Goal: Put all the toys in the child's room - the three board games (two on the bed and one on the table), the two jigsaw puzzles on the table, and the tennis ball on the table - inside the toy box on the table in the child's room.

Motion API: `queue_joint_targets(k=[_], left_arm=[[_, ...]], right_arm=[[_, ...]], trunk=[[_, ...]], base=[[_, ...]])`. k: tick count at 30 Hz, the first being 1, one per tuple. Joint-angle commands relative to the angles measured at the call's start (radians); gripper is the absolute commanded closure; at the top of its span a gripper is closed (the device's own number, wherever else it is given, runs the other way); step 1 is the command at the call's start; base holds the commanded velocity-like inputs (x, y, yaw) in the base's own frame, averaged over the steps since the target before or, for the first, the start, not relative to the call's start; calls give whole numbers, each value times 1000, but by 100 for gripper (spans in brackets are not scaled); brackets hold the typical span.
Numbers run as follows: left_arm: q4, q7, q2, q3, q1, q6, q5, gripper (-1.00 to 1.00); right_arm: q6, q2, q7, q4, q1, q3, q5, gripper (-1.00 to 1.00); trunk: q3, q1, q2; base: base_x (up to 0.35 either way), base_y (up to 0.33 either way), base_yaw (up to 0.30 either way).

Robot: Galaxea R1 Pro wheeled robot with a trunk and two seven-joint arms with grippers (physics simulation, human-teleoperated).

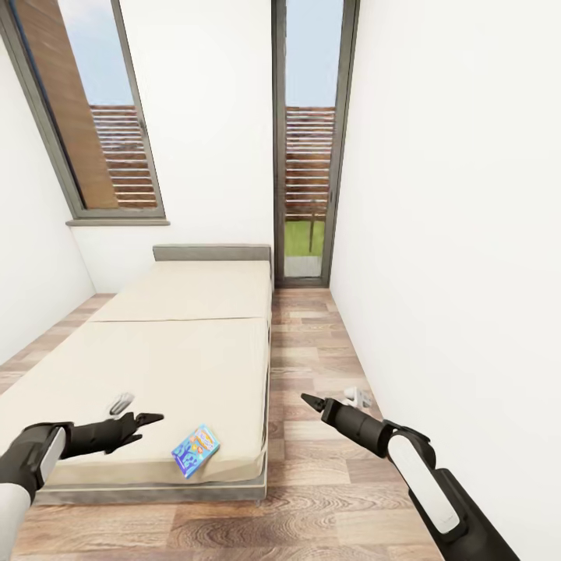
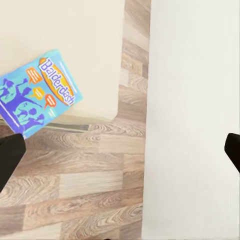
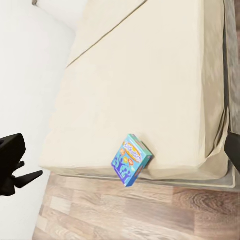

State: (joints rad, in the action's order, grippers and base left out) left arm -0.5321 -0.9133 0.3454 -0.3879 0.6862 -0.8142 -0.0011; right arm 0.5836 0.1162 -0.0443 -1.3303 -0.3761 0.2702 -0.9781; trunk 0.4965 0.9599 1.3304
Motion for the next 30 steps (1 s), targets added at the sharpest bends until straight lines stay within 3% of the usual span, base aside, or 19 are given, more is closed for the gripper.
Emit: queue_joint_targets(k=[1,6,14,23,30], left_arm=[[1,-22,2,-3,1,-3,-2,-100],[8,-119,20,2,2,33,-5,-100],[10,-207,37,2,3,44,-5,-100],[11,-440,96,5,-5,46,-9,-100],[8,-482,105,5,-6,41,-10,-100]], right_arm=[[3,2,-3,-1,0,-1,0,-100],[5,3,-30,-1,1,-5,0,-100],[7,7,-70,1,2,-10,-3,-100],[10,5,-77,2,2,-11,-6,-100],[10,4,-78,7,2,-11,-3,-100]], trunk=[[2,0,1],[9,0,1],[21,0,1],[36,0,1],[48,0,1]], base=[[0,0,0],[0,0,0],[0,0,0],[0,0,0],[0,0,0]])
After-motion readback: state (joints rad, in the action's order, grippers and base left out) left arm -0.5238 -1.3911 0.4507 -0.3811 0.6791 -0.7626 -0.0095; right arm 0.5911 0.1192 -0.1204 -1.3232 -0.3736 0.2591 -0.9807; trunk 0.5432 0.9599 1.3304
